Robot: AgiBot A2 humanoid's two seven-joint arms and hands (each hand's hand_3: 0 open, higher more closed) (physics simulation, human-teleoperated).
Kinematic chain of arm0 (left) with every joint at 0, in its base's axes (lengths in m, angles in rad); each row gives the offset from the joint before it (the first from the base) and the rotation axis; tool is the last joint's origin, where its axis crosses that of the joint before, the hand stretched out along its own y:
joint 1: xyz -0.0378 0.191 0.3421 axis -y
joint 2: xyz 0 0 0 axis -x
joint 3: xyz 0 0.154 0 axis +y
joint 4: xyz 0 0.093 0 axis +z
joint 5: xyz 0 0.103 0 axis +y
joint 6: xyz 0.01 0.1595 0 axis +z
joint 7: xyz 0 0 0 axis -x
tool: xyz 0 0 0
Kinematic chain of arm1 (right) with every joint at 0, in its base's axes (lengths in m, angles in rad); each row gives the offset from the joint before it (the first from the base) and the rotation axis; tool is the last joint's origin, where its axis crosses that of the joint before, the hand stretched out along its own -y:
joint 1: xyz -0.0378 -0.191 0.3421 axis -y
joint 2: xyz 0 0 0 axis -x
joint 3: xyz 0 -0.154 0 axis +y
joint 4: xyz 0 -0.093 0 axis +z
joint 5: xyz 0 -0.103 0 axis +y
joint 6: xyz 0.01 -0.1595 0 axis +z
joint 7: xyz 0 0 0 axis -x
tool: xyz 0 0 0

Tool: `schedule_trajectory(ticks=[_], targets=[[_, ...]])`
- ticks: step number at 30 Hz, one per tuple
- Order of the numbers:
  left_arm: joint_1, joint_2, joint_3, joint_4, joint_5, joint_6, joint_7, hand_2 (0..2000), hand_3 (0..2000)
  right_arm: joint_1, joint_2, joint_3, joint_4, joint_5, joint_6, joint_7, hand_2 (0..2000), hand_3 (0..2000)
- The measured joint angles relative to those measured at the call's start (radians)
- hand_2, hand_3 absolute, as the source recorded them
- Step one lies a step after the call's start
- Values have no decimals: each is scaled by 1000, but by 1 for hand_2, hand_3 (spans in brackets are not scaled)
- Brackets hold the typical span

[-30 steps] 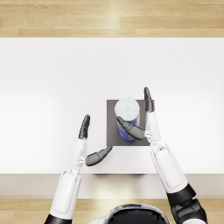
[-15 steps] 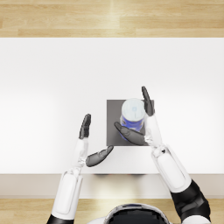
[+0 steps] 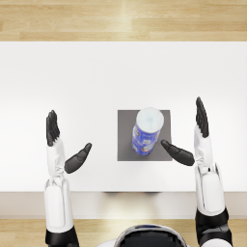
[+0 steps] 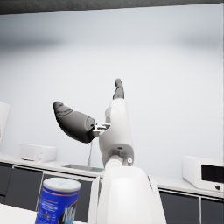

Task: Pick up the blue can on the left and place it in the middle, then pick up the blue can on the right and place it on top of the can in the middle

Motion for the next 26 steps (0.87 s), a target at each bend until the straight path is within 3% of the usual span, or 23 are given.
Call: schedule_trajectory(ticks=[7, 26], targets=[[-13, 6, -42, 30, 0, 0, 0, 0, 0, -65, 3, -114, 7, 0, 16, 42, 0, 0], [-21, 10, -36, 40, 0, 0, 0, 0, 0, -83, 3, -131, 4, 0, 18, 47, 0, 0]])
